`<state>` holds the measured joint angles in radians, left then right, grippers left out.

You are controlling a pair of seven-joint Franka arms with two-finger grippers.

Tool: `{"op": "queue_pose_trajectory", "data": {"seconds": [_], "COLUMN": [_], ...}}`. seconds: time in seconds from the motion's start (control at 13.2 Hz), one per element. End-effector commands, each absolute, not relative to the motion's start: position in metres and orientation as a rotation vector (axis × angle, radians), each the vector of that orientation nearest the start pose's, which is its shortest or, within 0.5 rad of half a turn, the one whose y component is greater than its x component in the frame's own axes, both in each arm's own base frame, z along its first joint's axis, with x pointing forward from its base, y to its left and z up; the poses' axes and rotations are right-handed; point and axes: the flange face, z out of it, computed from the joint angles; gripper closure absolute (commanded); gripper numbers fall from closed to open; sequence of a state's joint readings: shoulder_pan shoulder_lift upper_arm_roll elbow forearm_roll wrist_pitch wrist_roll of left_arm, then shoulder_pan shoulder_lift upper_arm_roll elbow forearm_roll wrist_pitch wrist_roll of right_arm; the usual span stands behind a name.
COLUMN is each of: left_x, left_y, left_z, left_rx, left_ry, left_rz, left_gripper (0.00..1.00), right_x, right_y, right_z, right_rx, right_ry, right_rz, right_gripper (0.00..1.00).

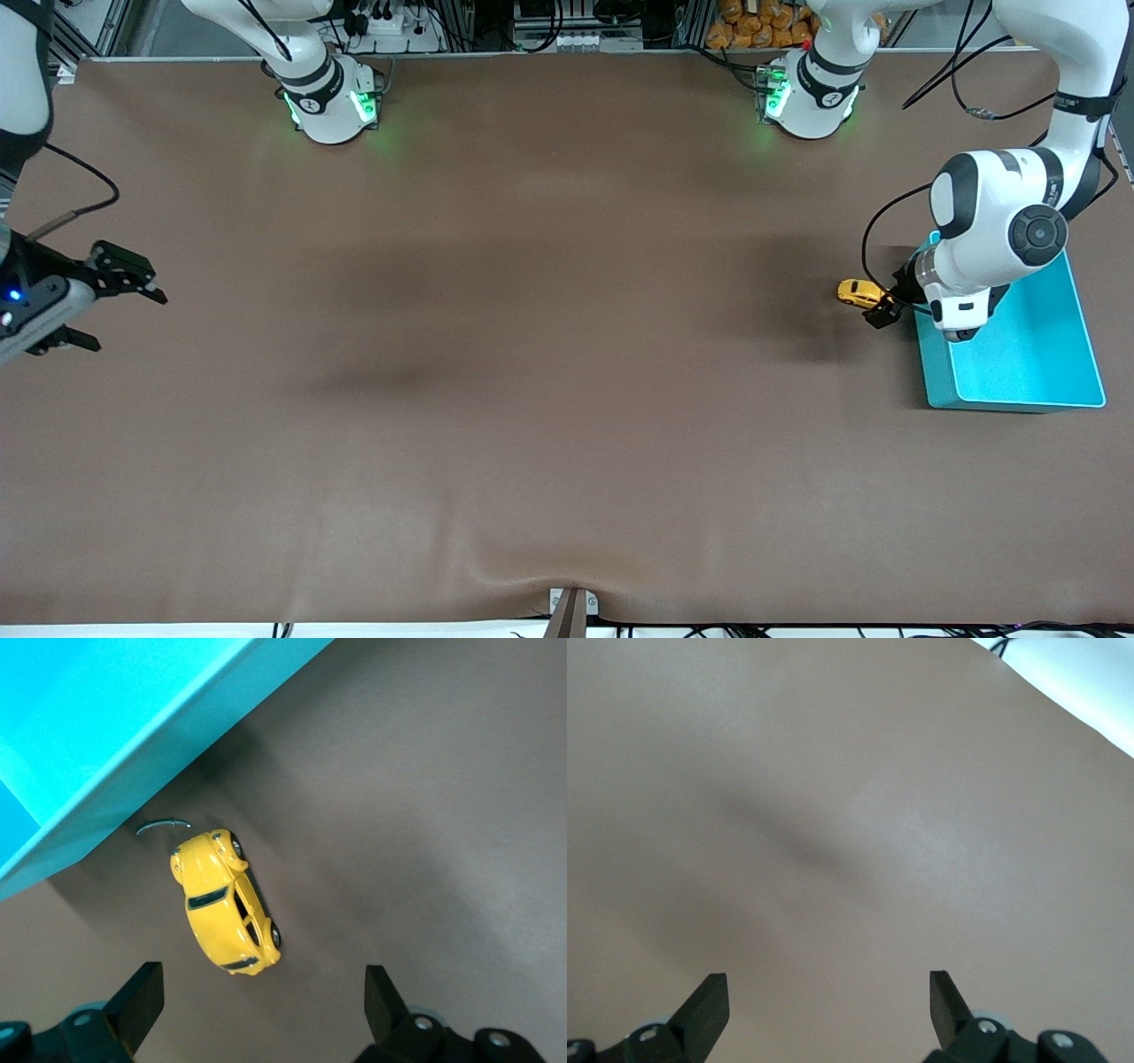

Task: Wind and store yellow beetle car

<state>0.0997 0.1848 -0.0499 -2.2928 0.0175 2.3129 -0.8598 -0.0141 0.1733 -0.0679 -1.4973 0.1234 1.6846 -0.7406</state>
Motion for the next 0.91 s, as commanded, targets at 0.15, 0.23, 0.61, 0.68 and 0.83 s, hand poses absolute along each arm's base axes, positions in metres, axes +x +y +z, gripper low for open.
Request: {"op": "queue_pose_trajectory", "data": {"seconds": [0.15,0.23,0.61,0.68,0.83], "left_x": [0.504,0.504,0.505,0.504,0.504], "left_y": [0.035,0.037,0.036,0.039,0.039], "left_z": [0.227,0.222,0.205,0.202,0.200], "left_rx": [-2.668,-2.641,-2.589,-2.571,-2.541], "left_ry": [-1.516,-1.563,-1.645,-1.670,-1.706], "left_rz": [0.213,0.210,0.203,0.207,0.211], "left_gripper": [0.00,0.00,0.00,0.00,0.00], "right_x": [0.574,0.562,0.529,0.524,0.516], "right_y": [-0.046,-0.042,-0.031,-0.027,-0.023], "right_z": [0.585,0.595,0.618,0.621,0.631], "right_rx": [-2.970,-2.972,-3.043,-3.060,-3.064], "right_ry": [-0.558,-0.529,-0.403,-0.332,-0.293], "right_rz": [-0.082,-0.075,-0.045,-0.020,-0.017], "right_gripper": [0.00,0.00,0.00,0.00,0.00]}}
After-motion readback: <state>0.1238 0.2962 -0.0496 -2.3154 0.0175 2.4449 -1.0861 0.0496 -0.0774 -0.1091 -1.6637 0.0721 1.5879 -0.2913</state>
